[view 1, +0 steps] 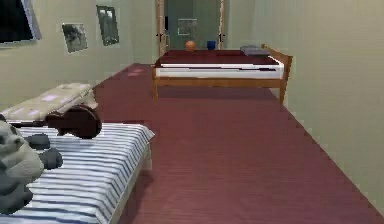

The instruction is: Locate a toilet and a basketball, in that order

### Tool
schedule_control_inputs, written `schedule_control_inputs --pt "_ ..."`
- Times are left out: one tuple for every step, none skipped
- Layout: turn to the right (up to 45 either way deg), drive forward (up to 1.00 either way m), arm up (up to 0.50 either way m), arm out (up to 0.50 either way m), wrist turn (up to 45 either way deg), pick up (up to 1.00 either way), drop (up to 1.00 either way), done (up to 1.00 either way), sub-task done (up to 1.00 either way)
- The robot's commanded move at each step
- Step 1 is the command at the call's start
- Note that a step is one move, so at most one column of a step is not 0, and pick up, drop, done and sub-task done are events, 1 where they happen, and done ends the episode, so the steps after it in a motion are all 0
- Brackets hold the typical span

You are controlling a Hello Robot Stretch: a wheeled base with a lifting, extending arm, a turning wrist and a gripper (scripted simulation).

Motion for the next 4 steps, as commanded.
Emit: schedule_control_inputs --pt "0.0 1.00 0.00 0.00 0.0 0.00 0.00 0.00 0.00" --pt "0.0 0.85 0.00 0.00 0.0 0.00 0.00 0.00 0.00" --pt "-36.0 0.00 0.00 0.00 0.0 0.00 0.00 0.00 0.00" --pt "0.0 1.00 0.00 0.00 0.0 0.00 0.00 0.00 0.00"
